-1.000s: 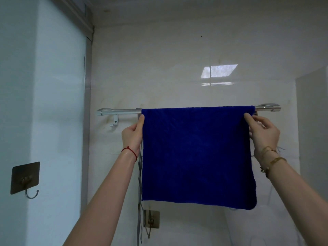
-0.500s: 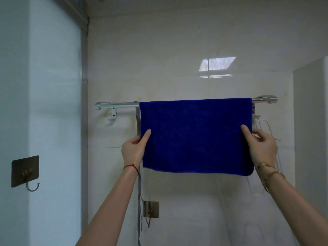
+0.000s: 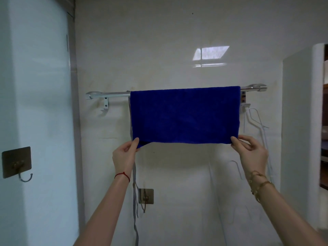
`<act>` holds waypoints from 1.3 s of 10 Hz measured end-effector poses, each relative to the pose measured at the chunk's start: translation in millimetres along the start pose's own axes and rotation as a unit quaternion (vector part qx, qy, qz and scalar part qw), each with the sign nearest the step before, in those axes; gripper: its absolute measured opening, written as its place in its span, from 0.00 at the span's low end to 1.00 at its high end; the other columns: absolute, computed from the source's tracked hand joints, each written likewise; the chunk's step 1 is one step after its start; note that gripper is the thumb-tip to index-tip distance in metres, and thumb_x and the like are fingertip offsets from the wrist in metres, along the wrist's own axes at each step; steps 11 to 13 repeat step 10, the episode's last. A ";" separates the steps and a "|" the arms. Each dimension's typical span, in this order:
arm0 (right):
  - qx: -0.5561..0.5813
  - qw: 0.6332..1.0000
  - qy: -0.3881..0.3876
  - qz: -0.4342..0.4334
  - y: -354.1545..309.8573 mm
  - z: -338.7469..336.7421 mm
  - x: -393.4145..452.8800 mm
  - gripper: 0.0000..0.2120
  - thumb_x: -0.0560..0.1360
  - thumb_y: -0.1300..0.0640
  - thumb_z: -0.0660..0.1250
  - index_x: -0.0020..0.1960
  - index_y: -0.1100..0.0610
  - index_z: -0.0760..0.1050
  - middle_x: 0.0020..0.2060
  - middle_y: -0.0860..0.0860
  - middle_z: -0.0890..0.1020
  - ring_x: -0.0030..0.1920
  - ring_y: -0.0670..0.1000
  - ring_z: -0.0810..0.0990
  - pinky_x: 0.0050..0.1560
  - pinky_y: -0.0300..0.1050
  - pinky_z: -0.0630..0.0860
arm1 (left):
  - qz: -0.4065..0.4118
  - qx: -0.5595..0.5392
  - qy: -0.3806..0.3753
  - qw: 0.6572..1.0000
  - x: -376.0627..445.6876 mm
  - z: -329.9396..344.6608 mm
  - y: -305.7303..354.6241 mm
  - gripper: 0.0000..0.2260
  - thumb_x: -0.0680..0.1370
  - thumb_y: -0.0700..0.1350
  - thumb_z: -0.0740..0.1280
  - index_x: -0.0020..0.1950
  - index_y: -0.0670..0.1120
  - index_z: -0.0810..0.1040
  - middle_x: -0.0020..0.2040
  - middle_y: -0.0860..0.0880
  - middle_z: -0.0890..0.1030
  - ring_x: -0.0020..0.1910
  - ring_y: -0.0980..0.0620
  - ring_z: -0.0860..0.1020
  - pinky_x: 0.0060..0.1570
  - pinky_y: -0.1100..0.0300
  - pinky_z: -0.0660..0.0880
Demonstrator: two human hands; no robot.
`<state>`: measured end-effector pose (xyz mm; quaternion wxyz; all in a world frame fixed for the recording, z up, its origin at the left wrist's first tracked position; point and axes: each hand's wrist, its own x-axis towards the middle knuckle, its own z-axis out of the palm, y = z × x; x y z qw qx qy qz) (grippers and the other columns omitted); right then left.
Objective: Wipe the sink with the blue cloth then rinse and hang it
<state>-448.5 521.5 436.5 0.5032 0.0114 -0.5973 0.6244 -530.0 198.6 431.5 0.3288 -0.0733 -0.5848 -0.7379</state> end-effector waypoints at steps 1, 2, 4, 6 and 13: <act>0.025 1.000 0.007 0.016 -1.8 2.0 -1.1 0.06 0.71 0.54 0.74 0.47 0.50 0.80 0.41 0.52 0.86 0.43 0.50 0.85 0.55 0.51 0.79 | -0.010 -0.031 -0.003 0.999 2.0 3.2 7.4 0.07 0.78 0.51 0.70 0.43 0.50 0.83 0.43 0.52 0.85 0.44 0.54 0.84 0.46 0.64 0.76; 0.050 0.998 0.020 0.038 -1.9 3.1 0.7 0.06 0.71 0.57 0.74 0.47 0.53 0.80 0.41 0.55 0.85 0.43 0.52 0.85 0.54 0.53 0.80 | 0.002 -0.029 0.011 1.000 4.6 5.1 9.2 0.07 0.76 0.51 0.73 0.46 0.49 0.83 0.45 0.51 0.85 0.43 0.56 0.84 0.43 0.68 0.77; 0.068 0.995 0.044 0.061 -1.1 6.0 4.7 0.06 0.71 0.61 0.74 0.47 0.58 0.80 0.41 0.56 0.85 0.41 0.52 0.86 0.52 0.52 0.81 | 0.020 -0.017 0.051 0.998 11.5 1.8 3.7 0.06 0.74 0.42 0.75 0.51 0.46 0.83 0.46 0.45 0.85 0.43 0.51 0.84 0.51 0.59 0.80; 0.050 0.995 0.064 0.054 2.1 12.4 6.0 0.05 0.71 0.62 0.74 0.44 0.58 0.79 0.38 0.56 0.84 0.40 0.53 0.85 0.52 0.53 0.81 | 0.051 0.016 0.059 0.997 9.2 -0.7 -2.1 0.09 0.75 0.39 0.74 0.54 0.41 0.84 0.46 0.45 0.85 0.45 0.48 0.84 0.46 0.68 0.79; -0.031 0.998 0.041 0.019 2.8 4.2 -3.4 0.07 0.73 0.55 0.72 0.49 0.57 0.80 0.37 0.52 0.84 0.40 0.51 0.85 0.52 0.53 0.81 | 0.135 0.098 0.034 0.985 -2.9 -18.9 0.1 0.07 0.76 0.40 0.73 0.52 0.42 0.78 0.42 0.48 0.83 0.39 0.62 0.82 0.40 0.76 0.74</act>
